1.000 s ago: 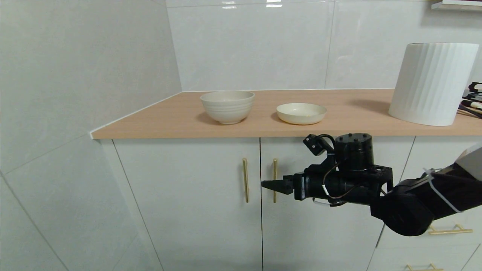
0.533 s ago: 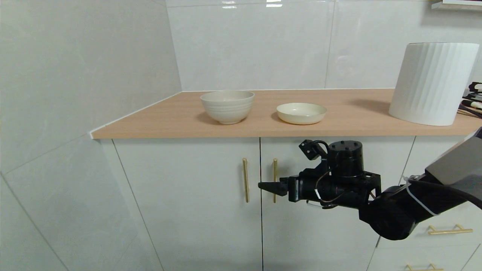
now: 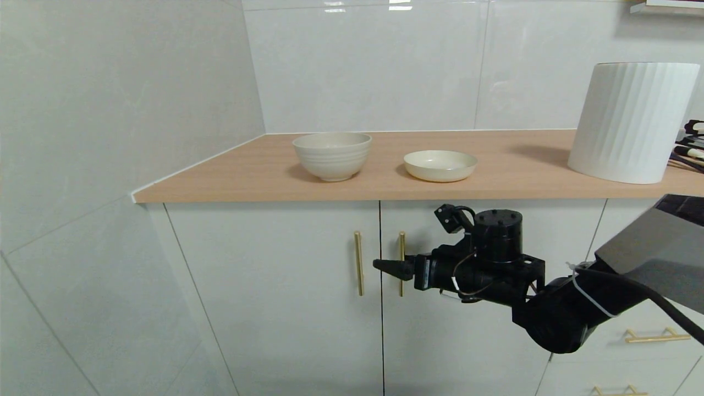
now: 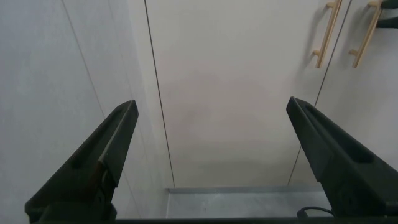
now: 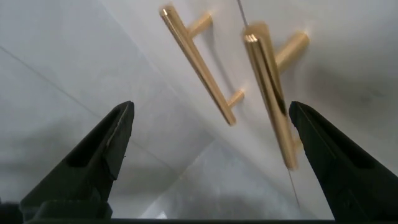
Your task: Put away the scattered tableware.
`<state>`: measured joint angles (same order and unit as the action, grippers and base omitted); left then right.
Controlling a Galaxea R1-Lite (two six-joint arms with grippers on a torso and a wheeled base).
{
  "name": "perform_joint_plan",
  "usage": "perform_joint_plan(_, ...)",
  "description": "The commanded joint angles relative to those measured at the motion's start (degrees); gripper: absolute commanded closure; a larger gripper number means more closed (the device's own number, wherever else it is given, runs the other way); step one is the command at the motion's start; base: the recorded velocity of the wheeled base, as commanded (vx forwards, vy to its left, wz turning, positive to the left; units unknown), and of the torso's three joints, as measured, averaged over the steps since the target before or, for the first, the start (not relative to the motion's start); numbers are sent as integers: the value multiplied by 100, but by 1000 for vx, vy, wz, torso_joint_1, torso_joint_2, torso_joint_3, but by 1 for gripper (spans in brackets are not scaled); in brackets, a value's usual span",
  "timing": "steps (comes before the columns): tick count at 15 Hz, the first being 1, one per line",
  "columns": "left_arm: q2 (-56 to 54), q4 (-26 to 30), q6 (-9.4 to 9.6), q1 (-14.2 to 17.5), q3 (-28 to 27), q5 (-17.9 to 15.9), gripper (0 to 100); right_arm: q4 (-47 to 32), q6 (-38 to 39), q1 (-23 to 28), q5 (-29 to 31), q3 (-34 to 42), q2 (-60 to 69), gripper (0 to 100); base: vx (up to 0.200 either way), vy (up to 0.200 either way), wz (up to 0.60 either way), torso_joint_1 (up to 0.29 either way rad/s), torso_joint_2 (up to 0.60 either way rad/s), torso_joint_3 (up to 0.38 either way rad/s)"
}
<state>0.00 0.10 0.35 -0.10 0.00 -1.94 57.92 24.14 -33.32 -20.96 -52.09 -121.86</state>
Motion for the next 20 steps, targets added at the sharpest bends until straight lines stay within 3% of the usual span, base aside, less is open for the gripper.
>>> perform_joint_plan(1, 0, -1, 0, 1, 0, 0, 0, 97, 30, -43, 109, -20, -154, 0, 0, 0, 0, 0, 0, 0)
perform_joint_plan(13, 0, -1, 0, 1, 0, 0, 0, 264, 241, -492, 188, 287, 57, 0, 0, 0, 0, 0, 0, 0)
perform_joint_plan(20, 0, -1, 0, 1, 0, 0, 0, 273, 267, -632, 162, 1263, 953, 0, 0, 0, 0, 0, 0, 0)
